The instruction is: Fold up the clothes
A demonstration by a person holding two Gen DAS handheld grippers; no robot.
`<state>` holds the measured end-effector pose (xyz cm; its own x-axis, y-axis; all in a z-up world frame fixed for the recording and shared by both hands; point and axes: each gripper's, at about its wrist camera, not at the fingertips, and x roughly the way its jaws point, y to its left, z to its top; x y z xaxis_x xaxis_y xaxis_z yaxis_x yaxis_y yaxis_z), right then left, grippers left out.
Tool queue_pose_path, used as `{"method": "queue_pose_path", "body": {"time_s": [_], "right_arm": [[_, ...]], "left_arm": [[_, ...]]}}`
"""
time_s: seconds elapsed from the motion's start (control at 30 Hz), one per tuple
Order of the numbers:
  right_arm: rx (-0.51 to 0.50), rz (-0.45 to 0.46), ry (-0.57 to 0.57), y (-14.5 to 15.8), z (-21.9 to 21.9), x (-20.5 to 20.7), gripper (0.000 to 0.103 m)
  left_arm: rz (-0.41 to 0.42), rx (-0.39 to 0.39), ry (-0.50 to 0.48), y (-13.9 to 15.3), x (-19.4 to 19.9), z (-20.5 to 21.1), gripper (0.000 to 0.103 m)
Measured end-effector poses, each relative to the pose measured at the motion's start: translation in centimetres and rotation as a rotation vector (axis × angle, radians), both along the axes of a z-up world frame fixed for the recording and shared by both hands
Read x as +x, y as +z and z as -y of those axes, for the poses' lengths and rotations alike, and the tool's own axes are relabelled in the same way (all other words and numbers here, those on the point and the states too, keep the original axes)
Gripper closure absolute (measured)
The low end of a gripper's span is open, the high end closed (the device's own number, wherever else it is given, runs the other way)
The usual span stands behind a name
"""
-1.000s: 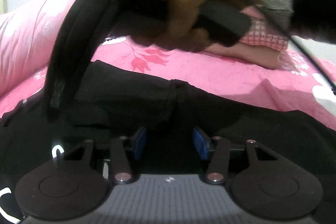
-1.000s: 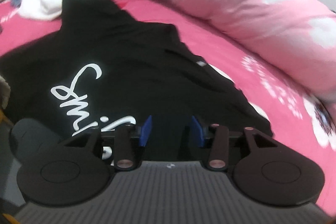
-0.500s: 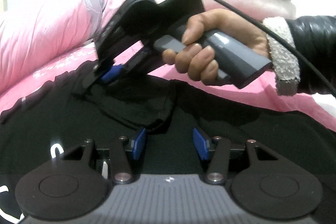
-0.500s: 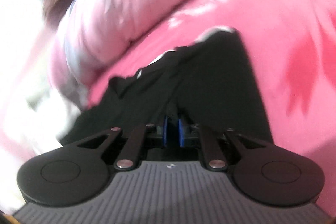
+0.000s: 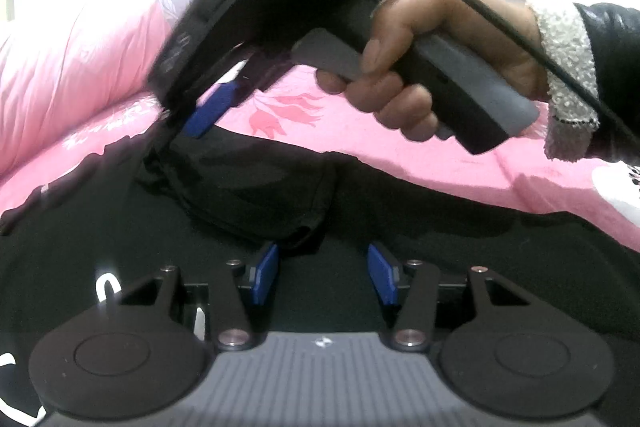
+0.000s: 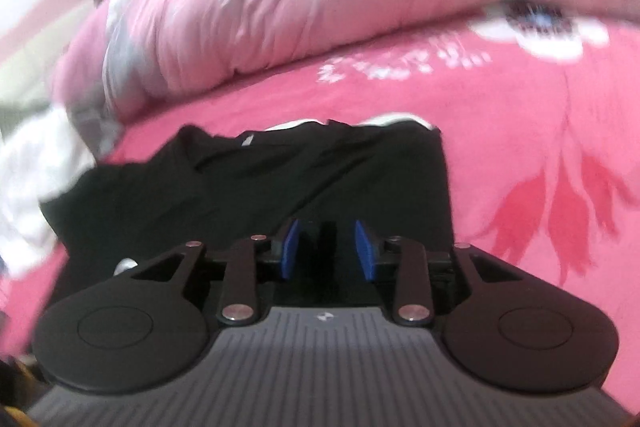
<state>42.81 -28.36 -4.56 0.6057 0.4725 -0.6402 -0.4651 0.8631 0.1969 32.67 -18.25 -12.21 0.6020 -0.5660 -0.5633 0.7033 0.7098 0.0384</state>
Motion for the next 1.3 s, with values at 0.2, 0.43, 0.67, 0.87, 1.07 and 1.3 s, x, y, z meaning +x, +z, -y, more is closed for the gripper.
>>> {"method": "queue_pose_path", "body": {"time_s": [0.2,0.43,0.67,0.87,1.07,1.3], "right_arm": [[-0.339,0.223,0.151,-0.1,-5.5,-2.7,0.053],[-0.591,0.299,0.2,-2.5,-8.1,-3.0,0.059],[-0.436,0.272,0.114,-1.3,-6.2,-2.8,0.093],[-0.042,0.104,0.041,0.0,-2.5,-1.5,0.095],[0.291,-0.09,-0.004,-1.5,0.3,0.3,0.094],[0.509,-0.268,0.02,-4.1,-0.1,2.0,0.091]], "left_arm": [[0.001,0.001,0.0,0.0,-0.1,0.0,0.052],[0.005,0.002,0.0,-0.1,-0.1,0.2,0.052],[0.009,0.004,-0.002,-0.3,-0.1,0.4,0.052],[0.009,0.002,-0.005,-0.4,-0.1,0.5,0.051],[0.008,0.001,-0.006,-0.5,0.0,0.6,0.051],[0.008,0.001,-0.007,-0.4,0.2,1.5,0.05]]}}
